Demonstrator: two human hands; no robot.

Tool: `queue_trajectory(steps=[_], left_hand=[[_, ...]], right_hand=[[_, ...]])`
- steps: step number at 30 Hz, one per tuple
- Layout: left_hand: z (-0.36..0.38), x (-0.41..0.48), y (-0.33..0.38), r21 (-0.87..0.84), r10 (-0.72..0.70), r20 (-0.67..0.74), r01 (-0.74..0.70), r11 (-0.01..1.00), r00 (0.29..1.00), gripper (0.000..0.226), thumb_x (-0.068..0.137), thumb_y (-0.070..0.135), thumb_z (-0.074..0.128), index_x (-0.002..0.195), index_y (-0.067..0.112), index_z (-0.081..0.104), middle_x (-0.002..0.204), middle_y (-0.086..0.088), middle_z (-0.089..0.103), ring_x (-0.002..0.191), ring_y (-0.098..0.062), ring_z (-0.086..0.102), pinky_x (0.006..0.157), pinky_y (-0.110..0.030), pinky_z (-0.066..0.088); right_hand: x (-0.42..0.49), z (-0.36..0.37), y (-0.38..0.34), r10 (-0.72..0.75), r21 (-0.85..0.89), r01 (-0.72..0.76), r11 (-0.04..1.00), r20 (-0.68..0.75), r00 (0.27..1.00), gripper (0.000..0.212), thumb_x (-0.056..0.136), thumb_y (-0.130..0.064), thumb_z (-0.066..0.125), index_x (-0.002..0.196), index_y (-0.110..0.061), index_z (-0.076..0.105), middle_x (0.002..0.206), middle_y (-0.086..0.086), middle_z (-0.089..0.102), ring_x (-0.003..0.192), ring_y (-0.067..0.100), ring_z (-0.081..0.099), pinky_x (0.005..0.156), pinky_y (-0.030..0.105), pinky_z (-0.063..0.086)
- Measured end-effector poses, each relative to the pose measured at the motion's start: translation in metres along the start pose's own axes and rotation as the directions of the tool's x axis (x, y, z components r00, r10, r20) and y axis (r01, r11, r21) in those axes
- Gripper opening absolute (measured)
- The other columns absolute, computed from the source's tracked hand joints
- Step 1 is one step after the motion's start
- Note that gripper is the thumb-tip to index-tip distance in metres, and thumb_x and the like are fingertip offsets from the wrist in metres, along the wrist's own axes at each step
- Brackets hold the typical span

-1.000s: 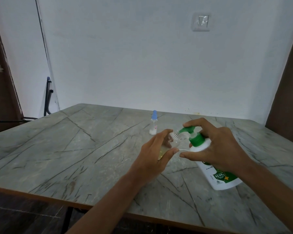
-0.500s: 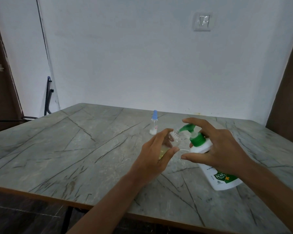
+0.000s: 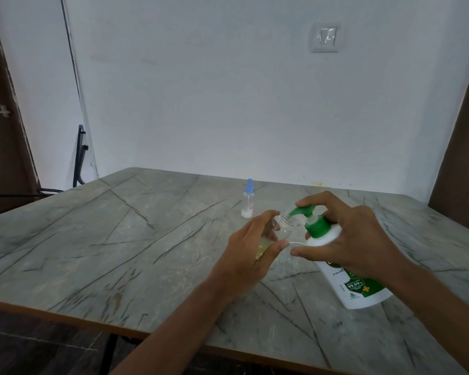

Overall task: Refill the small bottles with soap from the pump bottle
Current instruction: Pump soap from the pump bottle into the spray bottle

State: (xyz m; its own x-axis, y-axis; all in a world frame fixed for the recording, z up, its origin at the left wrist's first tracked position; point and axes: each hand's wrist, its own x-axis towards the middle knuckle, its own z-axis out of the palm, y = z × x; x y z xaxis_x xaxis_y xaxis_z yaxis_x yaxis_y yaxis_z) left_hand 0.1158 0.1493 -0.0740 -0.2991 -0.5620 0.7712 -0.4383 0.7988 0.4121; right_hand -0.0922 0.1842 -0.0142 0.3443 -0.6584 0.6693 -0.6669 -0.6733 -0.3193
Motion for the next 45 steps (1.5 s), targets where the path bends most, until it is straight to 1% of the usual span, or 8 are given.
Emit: queue_trajectory(steps=[5,10,14,24,33,36,40,45], left_hand=[[0.0006,0.0007,-0.0001,-0.011,0.014,0.011,-0.014,1.000,1.000,0.045,0.093,0.039,0.056,0.131,0.018,0.047,0.111,0.005,0.061,0.097,-0.002,0.057,0.083,-0.006,0.044],[-0.0001,0.0015,0.0003,-0.032,-0.035,-0.012,0.035,0.999,0.999,0.048,0.092,0.042,0.057,0.133,0.019,0.047,0.110,0.015,0.057,0.096,0.006,0.056,0.083,-0.003,0.042],[0.0013,0.0009,0.0015,-0.036,-0.037,-0.027,0.036,0.999,0.999,0.049,0.091,0.043,0.055,0.133,0.019,0.047,0.112,0.015,0.056,0.095,0.014,0.054,0.084,-0.002,0.041],[-0.0006,-0.0007,0.0034,-0.050,-0.019,-0.034,0.018,0.999,0.999,0.049,0.091,0.041,0.056,0.133,0.018,0.047,0.111,0.013,0.059,0.098,0.005,0.056,0.085,-0.004,0.042],[-0.0002,-0.0010,0.0038,-0.015,0.005,0.006,-0.005,1.000,1.000,0.045,0.092,0.036,0.060,0.132,0.020,0.046,0.112,0.017,0.053,0.096,0.015,0.052,0.083,-0.002,0.040],[-0.0010,-0.0003,0.0038,-0.025,-0.009,-0.008,0.009,1.000,1.000,0.044,0.092,0.035,0.060,0.132,0.025,0.045,0.112,0.017,0.055,0.097,0.013,0.054,0.084,-0.002,0.041],[-0.0018,0.0000,0.0058,-0.034,-0.031,-0.037,0.030,0.999,0.999,0.045,0.091,0.032,0.061,0.132,0.017,0.048,0.111,0.014,0.058,0.097,0.013,0.054,0.084,-0.002,0.039],[-0.0020,-0.0002,0.0079,-0.052,-0.033,-0.029,0.031,0.998,0.999,0.043,0.091,0.030,0.062,0.131,0.017,0.049,0.108,0.012,0.060,0.098,0.007,0.056,0.083,-0.002,0.039]], right_hand=[[0.0015,0.0004,0.0006,0.021,-0.003,-0.021,1.000,0.002,1.000,0.064,0.054,-0.061,0.082,0.109,-0.050,0.052,0.080,-0.016,0.072,0.065,0.002,0.069,0.056,0.020,0.057],[0.0009,0.0015,-0.0026,-0.012,-0.046,0.013,0.999,0.031,0.999,0.074,0.058,-0.060,0.082,0.122,-0.051,0.046,0.082,-0.025,0.068,0.073,-0.005,0.066,0.063,0.008,0.049],[-0.0007,0.0010,-0.0022,-0.021,-0.063,0.023,0.998,0.038,0.999,0.079,0.060,-0.061,0.082,0.128,-0.051,0.043,0.089,-0.025,0.068,0.076,-0.003,0.067,0.069,0.013,0.052],[-0.0016,0.0008,-0.0025,-0.027,-0.026,0.027,0.999,-0.001,1.000,0.073,0.057,-0.060,0.082,0.120,-0.053,0.046,0.078,-0.011,0.073,0.068,0.004,0.069,0.061,0.020,0.054],[-0.0022,0.0004,-0.0011,-0.022,0.020,0.022,1.000,-0.037,0.999,0.060,0.054,-0.059,0.082,0.107,-0.049,0.055,0.079,-0.016,0.073,0.070,0.001,0.070,0.059,0.017,0.055],[-0.0016,0.0011,-0.0015,-0.020,-0.006,0.020,1.000,-0.007,1.000,0.068,0.057,-0.059,0.083,0.116,-0.048,0.050,0.079,-0.014,0.073,0.070,0.001,0.069,0.061,0.017,0.054],[-0.0033,0.0006,-0.0036,-0.027,-0.071,0.029,0.997,0.029,0.999,0.077,0.061,-0.059,0.083,0.127,-0.053,0.043,0.085,-0.024,0.069,0.075,-0.003,0.067,0.065,0.010,0.051],[-0.0038,0.0009,-0.0034,-0.032,-0.077,0.034,0.996,0.023,0.999,0.078,0.061,-0.058,0.084,0.128,-0.050,0.044,0.085,-0.027,0.067,0.076,-0.004,0.066,0.066,0.009,0.050]])
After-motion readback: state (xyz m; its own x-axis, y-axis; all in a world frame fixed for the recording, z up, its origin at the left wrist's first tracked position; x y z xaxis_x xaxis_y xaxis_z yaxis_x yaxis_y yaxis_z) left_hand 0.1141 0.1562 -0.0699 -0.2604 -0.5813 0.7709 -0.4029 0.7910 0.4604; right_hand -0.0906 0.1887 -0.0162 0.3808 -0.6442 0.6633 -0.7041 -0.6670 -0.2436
